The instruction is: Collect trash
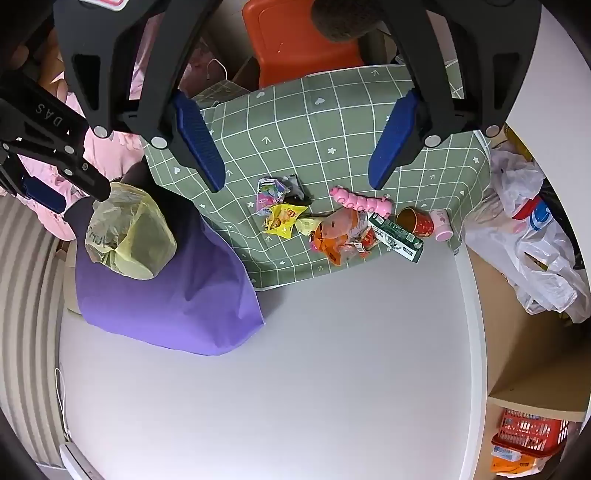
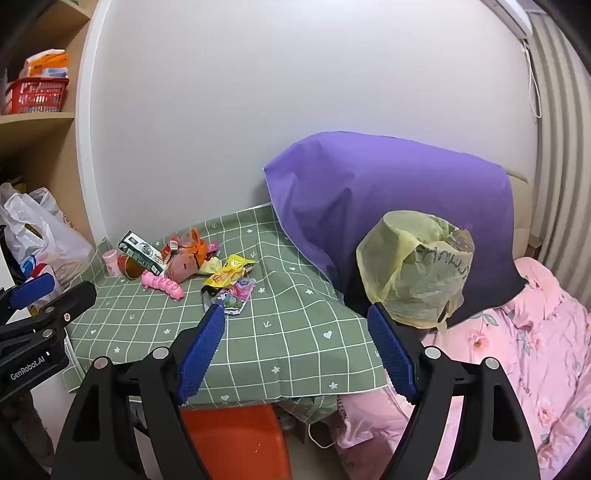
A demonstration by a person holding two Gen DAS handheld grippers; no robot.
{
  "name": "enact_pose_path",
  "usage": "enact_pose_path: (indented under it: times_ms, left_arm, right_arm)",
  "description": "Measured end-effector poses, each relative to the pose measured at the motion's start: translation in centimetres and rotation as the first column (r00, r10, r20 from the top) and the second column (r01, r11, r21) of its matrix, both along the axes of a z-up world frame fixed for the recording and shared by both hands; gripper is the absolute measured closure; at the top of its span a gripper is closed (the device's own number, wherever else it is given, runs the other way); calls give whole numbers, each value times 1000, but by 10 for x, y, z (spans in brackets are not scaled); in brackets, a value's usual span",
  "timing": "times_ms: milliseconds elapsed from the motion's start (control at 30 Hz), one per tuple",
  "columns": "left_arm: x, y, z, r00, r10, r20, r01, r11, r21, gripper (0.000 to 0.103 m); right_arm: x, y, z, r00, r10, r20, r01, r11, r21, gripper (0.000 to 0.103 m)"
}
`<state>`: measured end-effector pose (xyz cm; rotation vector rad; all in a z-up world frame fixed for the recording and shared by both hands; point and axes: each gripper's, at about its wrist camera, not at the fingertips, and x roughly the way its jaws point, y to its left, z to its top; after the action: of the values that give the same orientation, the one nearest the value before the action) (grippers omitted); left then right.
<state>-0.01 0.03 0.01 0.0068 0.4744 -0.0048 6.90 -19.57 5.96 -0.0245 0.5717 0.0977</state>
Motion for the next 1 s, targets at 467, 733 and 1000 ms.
enact_pose_path:
  times_ms: [467,733,1000]
  left_arm:
    - [-9,-8,-3,1000,-10,11,10,1000,7,27]
    - [-6,-7,-2,1000,-21,3,21,1000,4,27]
    - [-6,-8,0,1000,-23,2,23,1000,3,27]
  right_arm:
    - [-6,-4,2,1000,-12,20,12,1000,-9,27]
    - [-7,-7,6,999,-29,20,29,1000,0,27]
    - [-5,-9,6,999,-38,22,37,999,3,27]
